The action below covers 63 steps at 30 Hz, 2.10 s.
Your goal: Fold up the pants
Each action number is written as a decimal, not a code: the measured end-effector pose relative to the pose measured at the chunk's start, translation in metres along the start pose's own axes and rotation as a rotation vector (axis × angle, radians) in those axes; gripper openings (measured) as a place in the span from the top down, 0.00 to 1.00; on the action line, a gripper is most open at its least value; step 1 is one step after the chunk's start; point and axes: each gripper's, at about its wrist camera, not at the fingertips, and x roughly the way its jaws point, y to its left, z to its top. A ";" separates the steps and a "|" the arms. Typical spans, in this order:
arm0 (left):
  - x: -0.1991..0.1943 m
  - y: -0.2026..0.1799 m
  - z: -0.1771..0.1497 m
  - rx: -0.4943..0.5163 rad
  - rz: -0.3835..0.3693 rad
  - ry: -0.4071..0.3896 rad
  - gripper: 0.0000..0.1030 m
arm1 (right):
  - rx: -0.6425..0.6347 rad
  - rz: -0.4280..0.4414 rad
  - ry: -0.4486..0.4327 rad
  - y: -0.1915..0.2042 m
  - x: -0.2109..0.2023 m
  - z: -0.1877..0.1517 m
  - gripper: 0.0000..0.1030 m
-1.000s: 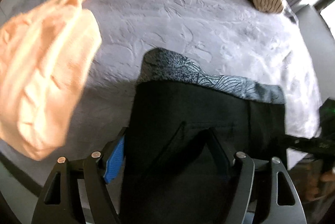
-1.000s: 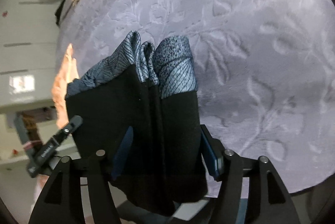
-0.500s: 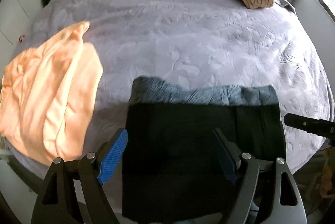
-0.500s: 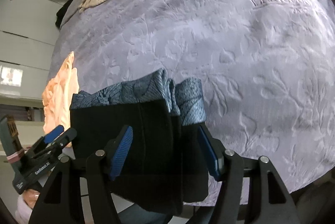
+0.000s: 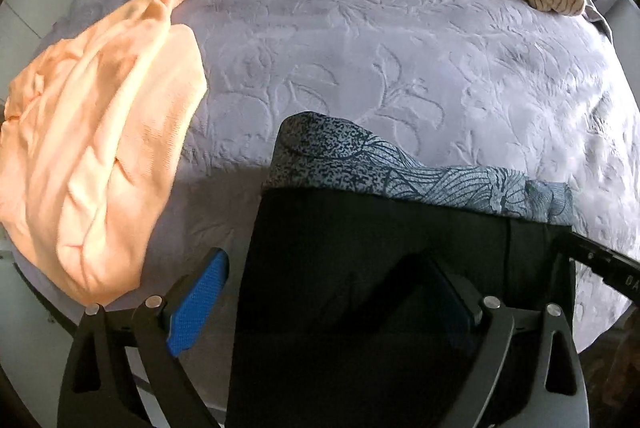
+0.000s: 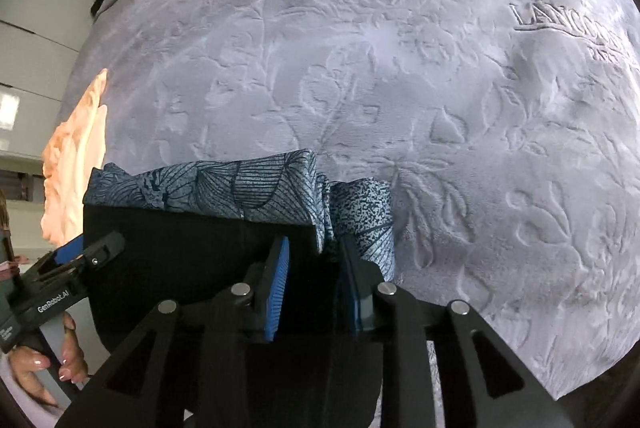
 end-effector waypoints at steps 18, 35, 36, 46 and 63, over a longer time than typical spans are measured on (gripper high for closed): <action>-0.045 -0.012 -0.045 0.078 0.003 -0.023 0.07 | 0.049 -0.006 0.062 0.000 -0.036 -0.056 0.41; -0.058 -0.031 -0.063 0.188 0.020 -0.055 0.00 | 0.024 -0.106 -0.046 0.029 -0.052 -0.074 0.00; -0.059 -0.031 -0.063 0.184 0.020 -0.058 0.00 | 0.019 -0.114 -0.055 0.030 -0.053 -0.075 0.00; -0.064 -0.026 -0.063 0.126 0.045 -0.075 0.00 | -0.007 -0.140 -0.047 0.039 -0.056 -0.074 0.00; -0.064 -0.026 -0.063 0.124 0.056 -0.071 0.00 | -0.020 -0.171 -0.028 0.045 -0.050 -0.076 0.00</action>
